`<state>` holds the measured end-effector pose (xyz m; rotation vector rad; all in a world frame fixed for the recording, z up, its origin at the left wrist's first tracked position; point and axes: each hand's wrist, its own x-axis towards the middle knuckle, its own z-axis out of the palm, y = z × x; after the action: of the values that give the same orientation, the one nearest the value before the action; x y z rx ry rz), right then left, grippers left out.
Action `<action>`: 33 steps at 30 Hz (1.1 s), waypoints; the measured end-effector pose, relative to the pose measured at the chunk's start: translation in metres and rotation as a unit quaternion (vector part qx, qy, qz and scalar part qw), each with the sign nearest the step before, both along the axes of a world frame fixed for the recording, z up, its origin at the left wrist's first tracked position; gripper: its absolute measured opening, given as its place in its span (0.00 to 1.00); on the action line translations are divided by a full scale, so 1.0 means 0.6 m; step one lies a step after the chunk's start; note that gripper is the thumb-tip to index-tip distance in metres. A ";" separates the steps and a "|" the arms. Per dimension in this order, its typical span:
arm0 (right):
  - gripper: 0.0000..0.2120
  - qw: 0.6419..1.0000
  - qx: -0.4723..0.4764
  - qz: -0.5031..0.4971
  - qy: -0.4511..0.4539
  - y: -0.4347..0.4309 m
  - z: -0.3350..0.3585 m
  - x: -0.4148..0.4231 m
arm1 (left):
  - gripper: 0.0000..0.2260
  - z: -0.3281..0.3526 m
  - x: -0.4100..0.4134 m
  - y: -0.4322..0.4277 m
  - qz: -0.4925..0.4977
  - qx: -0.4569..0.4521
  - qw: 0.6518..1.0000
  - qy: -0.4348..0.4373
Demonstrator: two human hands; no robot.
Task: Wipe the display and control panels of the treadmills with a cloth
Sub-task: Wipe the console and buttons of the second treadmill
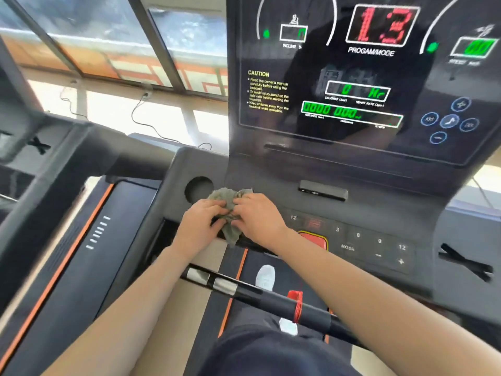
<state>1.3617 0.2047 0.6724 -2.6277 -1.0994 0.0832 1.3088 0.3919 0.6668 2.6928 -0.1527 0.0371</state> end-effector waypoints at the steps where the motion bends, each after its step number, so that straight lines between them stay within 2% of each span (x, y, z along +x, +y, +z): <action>1: 0.10 1.000 0.013 -0.010 -0.004 -0.009 -0.001 -0.014 | 0.08 -0.005 -0.013 -0.008 -0.012 -0.010 1.000 -0.018; 6: 0.13 0.991 0.104 -0.082 -0.014 -0.086 -0.012 -0.057 | 0.12 -0.040 -0.036 -0.077 -0.049 -0.073 0.994 -0.070; 12: 0.06 0.973 0.089 -0.209 0.026 -0.166 -0.002 -0.068 | 0.13 -0.052 0.001 -0.157 -0.113 -0.089 0.987 -0.071; 14: 0.06 0.964 0.088 -0.248 0.032 -0.195 0.001 -0.075 | 0.11 -0.048 0.011 -0.186 -0.135 -0.083 0.985 -0.065; 17: 0.06 0.951 0.083 -0.296 0.030 -0.237 0.003 -0.086 | 0.12 -0.036 0.021 -0.230 -0.170 -0.078 0.980 -0.073; 26: 0.06 0.913 0.051 -0.405 -0.013 -0.397 0.002 -0.126 | 0.09 -0.024 0.047 -0.413 -0.259 -0.077 0.958 -0.100; 33: 0.05 0.884 0.048 -0.463 -0.044 -0.499 -0.001 -0.190 | 0.07 -0.024 0.007 -0.556 -0.300 -0.059 0.946 -0.107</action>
<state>1.2476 -0.0947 0.6717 -2.7797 0.2186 -0.2837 1.3128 0.0585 0.6523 2.4060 -0.9915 0.1462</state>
